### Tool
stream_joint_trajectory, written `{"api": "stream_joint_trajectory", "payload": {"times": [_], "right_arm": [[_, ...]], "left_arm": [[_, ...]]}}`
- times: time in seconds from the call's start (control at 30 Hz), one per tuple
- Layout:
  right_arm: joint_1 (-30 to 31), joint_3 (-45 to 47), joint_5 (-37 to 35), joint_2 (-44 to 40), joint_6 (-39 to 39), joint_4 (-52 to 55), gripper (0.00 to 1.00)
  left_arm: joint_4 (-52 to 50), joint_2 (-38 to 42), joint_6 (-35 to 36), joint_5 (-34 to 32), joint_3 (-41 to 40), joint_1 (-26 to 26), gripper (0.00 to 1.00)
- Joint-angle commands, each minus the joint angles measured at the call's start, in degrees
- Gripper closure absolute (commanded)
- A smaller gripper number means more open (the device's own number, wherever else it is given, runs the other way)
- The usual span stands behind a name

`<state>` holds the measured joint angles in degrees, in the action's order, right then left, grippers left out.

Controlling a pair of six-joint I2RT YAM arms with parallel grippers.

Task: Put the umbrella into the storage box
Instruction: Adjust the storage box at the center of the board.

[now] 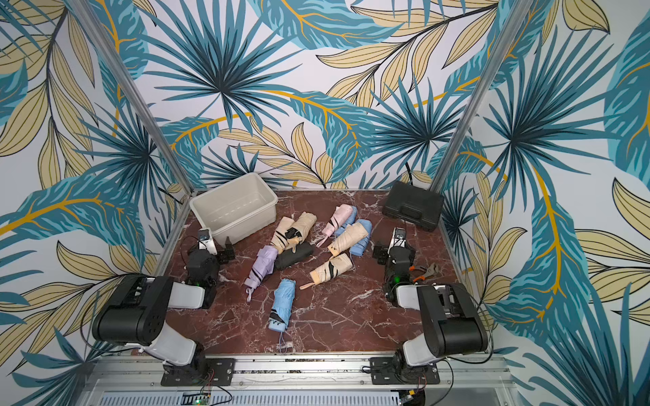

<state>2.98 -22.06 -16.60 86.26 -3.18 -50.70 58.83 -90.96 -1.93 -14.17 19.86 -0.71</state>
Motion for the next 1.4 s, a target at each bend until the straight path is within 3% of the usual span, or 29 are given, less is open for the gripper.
{"api": "stream_joint_trajectory", "payload": {"times": [0.0, 0.5, 0.6, 0.73, 0.83, 0.97, 1.13, 1.27, 1.37], "right_arm": [[-0.07, -0.60, 0.03, -0.21, -0.18, 0.60, 0.01], [-0.06, -0.38, 0.05, -0.30, -0.24, 0.27, 0.00], [0.00, -0.11, 2.75, -1.92, 1.13, 0.64, 0.00], [-0.03, 0.79, 1.94, -10.34, 0.74, 6.49, 0.01], [0.00, 0.62, 3.01, -16.97, 0.20, 12.34, 0.01], [-0.08, -0.25, 1.68, -24.89, -5.05, 18.28, 0.01], [-0.08, -11.12, 3.75, -29.37, -12.31, 41.07, 0.01], [-0.07, -19.89, 11.54, -26.54, -14.58, 52.96, 0.01], [-0.08, -24.42, 12.41, -24.80, -19.45, 58.04, 0.01]], "left_arm": [[-0.37, 0.69, -0.27, -0.33, 0.45, -0.10, 0.00], [-0.06, 0.70, -0.32, -0.15, 0.36, -0.07, 0.00], [4.38, 1.66, 0.45, 0.11, -2.23, -0.48, 0.00], [8.18, 9.72, 0.32, -8.79, -7.97, -3.05, 0.00], [-1.31, 20.56, -4.27, -13.10, -9.64, -3.55, 0.00], [-21.30, 37.04, -11.15, -13.79, -8.52, -3.69, 0.00], [-50.45, 53.64, -20.43, -14.03, 0.90, -2.95, 0.00], [-63.93, 52.18, -20.67, -10.57, 12.81, -0.43, 0.00], [-70.17, 46.09, -21.05, -7.90, 21.34, 1.10, 0.00]]}}
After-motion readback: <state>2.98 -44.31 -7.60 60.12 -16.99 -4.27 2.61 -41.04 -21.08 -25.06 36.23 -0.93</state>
